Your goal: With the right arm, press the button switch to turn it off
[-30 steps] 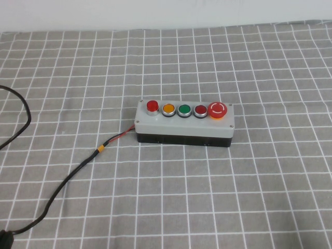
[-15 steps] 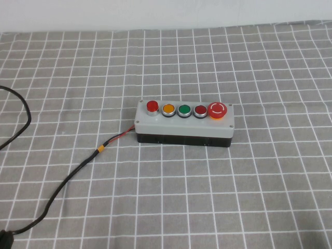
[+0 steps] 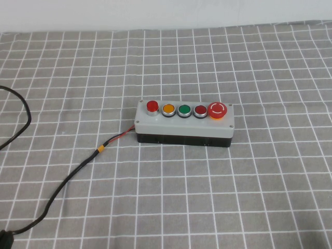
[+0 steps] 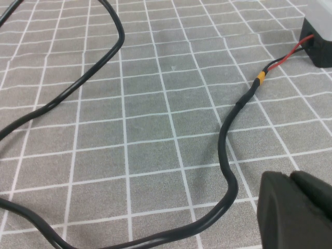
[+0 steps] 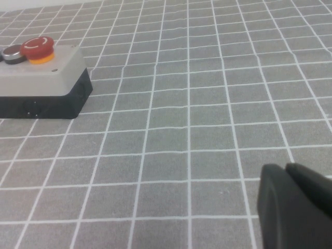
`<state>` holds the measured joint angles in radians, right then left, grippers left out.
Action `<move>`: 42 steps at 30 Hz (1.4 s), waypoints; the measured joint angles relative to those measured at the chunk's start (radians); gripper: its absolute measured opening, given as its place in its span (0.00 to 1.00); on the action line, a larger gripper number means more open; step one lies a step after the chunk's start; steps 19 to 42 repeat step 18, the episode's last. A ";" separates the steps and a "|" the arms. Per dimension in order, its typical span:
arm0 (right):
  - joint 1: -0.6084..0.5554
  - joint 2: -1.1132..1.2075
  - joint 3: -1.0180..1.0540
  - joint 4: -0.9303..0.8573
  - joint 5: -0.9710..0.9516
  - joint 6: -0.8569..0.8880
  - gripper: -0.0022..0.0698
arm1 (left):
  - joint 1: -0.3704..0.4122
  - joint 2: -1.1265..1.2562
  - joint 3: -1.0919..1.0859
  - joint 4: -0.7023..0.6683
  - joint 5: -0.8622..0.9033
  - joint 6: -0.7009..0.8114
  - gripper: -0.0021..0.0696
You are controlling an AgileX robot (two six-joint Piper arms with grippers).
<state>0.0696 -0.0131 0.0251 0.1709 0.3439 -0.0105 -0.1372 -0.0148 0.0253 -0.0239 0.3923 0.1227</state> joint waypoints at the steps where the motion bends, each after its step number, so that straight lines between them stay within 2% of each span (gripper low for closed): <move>1: 0.000 0.000 0.000 0.000 0.000 0.000 0.01 | 0.000 0.000 0.000 0.000 0.000 0.000 0.02; 42: -0.001 -0.002 0.000 -0.021 0.000 0.000 0.01 | 0.000 0.000 0.000 0.000 0.000 0.000 0.02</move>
